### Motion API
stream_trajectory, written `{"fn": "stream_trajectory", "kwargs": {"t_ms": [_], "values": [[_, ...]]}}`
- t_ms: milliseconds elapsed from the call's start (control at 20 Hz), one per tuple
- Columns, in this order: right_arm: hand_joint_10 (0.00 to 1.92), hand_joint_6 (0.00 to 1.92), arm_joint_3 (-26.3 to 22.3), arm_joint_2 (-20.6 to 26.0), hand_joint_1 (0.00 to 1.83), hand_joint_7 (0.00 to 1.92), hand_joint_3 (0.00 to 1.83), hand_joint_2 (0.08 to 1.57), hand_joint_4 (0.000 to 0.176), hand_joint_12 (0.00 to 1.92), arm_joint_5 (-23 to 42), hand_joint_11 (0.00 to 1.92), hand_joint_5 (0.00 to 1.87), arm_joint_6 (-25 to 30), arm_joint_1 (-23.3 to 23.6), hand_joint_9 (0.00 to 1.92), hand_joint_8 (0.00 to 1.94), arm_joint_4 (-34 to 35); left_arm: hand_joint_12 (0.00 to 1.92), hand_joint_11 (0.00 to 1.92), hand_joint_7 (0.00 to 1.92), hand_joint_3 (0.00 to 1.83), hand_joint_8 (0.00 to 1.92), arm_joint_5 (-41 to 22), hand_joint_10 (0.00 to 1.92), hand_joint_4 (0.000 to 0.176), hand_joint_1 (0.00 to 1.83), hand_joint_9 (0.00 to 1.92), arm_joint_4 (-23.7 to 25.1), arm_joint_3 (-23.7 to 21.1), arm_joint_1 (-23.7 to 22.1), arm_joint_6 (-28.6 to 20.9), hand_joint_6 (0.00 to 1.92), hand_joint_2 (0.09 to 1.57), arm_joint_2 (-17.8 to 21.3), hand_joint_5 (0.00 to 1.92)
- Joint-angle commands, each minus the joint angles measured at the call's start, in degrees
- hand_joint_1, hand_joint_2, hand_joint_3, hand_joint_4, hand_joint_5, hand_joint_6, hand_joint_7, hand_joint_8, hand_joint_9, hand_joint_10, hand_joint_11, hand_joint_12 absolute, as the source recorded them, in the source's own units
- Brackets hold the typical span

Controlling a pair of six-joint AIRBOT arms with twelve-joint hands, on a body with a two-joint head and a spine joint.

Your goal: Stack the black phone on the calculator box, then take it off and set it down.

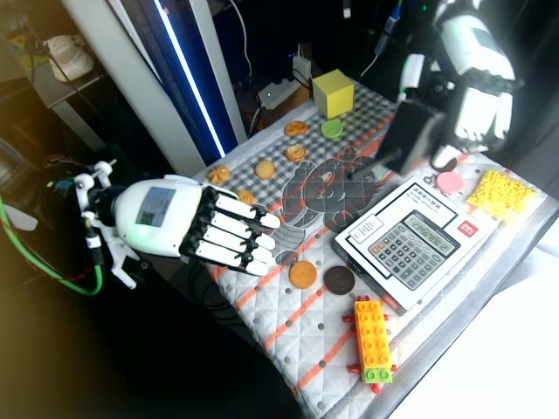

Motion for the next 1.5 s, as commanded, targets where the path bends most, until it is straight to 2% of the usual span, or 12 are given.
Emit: {"fn": "stream_trajectory", "kwargs": {"t_ms": [0, 150, 300, 650, 850, 900, 1000, 1100, 1250, 1350, 1400, 1450], "values": [[0.00, 0.00, 0.21, 0.31, 0.29, 0.60, 0.00, 1.36, 0.086, 0.02, 6.92, 0.54, 0.53, 0.13, 0.92, 0.56, 0.00, 1.05, 1.34, 0.50, 1.02, 0.00, 0.96, -4.83, 1.21, 0.000, 1.36, 0.88, -0.30, 1.03, -1.52, -0.53, 1.06, 1.12, -0.41, 0.89], [0.00, 0.00, 0.36, 0.20, 0.24, 0.59, 0.00, 1.36, 0.094, 0.01, 6.87, 0.50, 0.53, 0.13, 1.01, 0.56, 0.00, 0.79, 1.24, 0.59, 1.03, 0.00, 0.99, -1.34, 0.75, 0.000, 1.23, 0.93, 0.65, 5.44, -3.26, -0.49, 0.96, 1.11, -4.56, 0.95], [0.01, 0.00, 0.60, -0.46, 0.20, 0.60, 0.00, 1.37, 0.090, 0.02, 6.34, 0.54, 0.54, 0.15, 1.50, 0.60, 0.00, 0.06, 1.29, 0.97, 1.13, 0.00, 0.92, 3.14, 0.75, 0.000, 1.27, 1.16, 3.34, 9.73, -4.72, -0.49, 0.85, 1.09, -8.91, 0.96], [0.00, 0.00, 1.04, -1.37, 0.26, 0.57, 0.00, 1.39, 0.053, 0.03, 5.54, 0.60, 0.56, 0.25, 2.52, 0.58, 0.00, -1.40, 1.10, 0.65, 1.06, 0.00, 0.97, 8.33, 0.38, 0.000, 1.24, 1.09, 6.34, 16.13, -4.78, -0.48, 0.85, 1.09, -15.69, 1.00], [0.00, 0.00, 1.22, -1.67, 0.28, 0.59, 0.00, 1.38, 0.027, 0.04, 5.51, 0.60, 0.58, 0.40, 2.59, 0.59, 0.00, -1.43, 1.45, 0.63, 0.88, 0.00, 1.35, 9.62, 1.01, 0.000, 1.25, 0.78, 6.89, 16.90, -3.43, -0.47, 0.70, 1.14, -16.83, 1.03], [0.00, 0.00, 1.23, -1.68, 0.27, 0.59, 0.00, 1.38, 0.035, 0.04, 5.51, 0.61, 0.57, 0.52, 2.59, 0.60, 0.00, -1.43, 1.28, 0.33, 0.65, 0.00, 0.57, 9.72, 0.78, 0.000, 1.15, 0.57, 7.17, 16.91, -3.06, -0.47, 0.40, 1.02, -17.06, 0.81], [0.00, 0.00, 1.25, -1.68, 0.29, 0.59, 0.00, 1.39, 0.029, 0.04, 5.51, 0.60, 0.57, 0.64, 2.59, 0.60, 0.00, -1.43, 1.21, 0.29, 0.63, 0.00, 0.39, 9.82, 0.69, 0.000, 1.10, 0.55, 7.71, 16.87, -2.62, -0.47, 0.13, 0.96, -17.26, 0.74], [0.00, 0.00, 1.25, -1.68, 0.32, 0.59, 0.00, 1.40, 0.029, 0.04, 5.51, 0.60, 0.57, 0.73, 2.59, 0.59, 0.00, -1.43, 1.26, 0.19, 0.57, 0.00, 0.16, 9.84, 0.53, 0.031, 1.00, 0.49, 7.81, 16.74, -2.40, -0.49, 0.00, 0.95, -17.21, 0.58], [0.00, 0.00, 1.25, -1.69, 0.27, 0.61, 0.00, 1.40, 0.026, 0.03, 5.52, 0.59, 0.59, 0.86, 2.59, 0.59, 0.00, -1.43, 1.71, 0.33, 0.55, 0.00, 0.09, 9.24, 1.30, 0.073, 0.89, 0.35, 7.60, 15.93, -1.43, -0.51, 0.00, 0.93, -16.95, 0.42], [0.00, 0.00, 1.25, -1.67, 0.27, 0.61, 0.00, 1.40, 0.023, 0.03, 5.60, 0.59, 0.59, 1.20, 2.61, 0.59, 0.00, -1.42, 1.69, 0.24, 0.52, 0.00, 0.07, 8.21, 1.31, 0.094, 0.86, 0.27, 7.58, 14.98, -0.82, -0.51, 0.00, 0.93, -16.61, 0.37], [0.00, 0.00, 1.23, -1.67, 0.25, 0.62, 0.00, 1.41, 0.018, 0.02, 5.89, 0.58, 0.60, 1.31, 2.65, 0.59, 0.00, -1.45, 1.17, 0.03, 0.34, 0.00, 0.00, 7.49, 0.32, 0.172, 0.84, 0.30, 7.58, 14.33, -0.59, -0.49, 0.00, 0.91, -16.22, 0.26], [0.00, 0.01, 1.21, -1.67, 0.24, 0.62, 0.00, 1.40, 0.015, 0.02, 6.21, 0.57, 0.61, 1.32, 2.67, 0.59, 0.00, -1.45, 0.97, 0.01, 0.30, 0.00, 0.00, 6.74, 0.12, 0.175, 0.84, 0.32, 7.56, 13.66, -0.56, -0.51, 0.00, 0.90, -15.75, 0.24]]}}
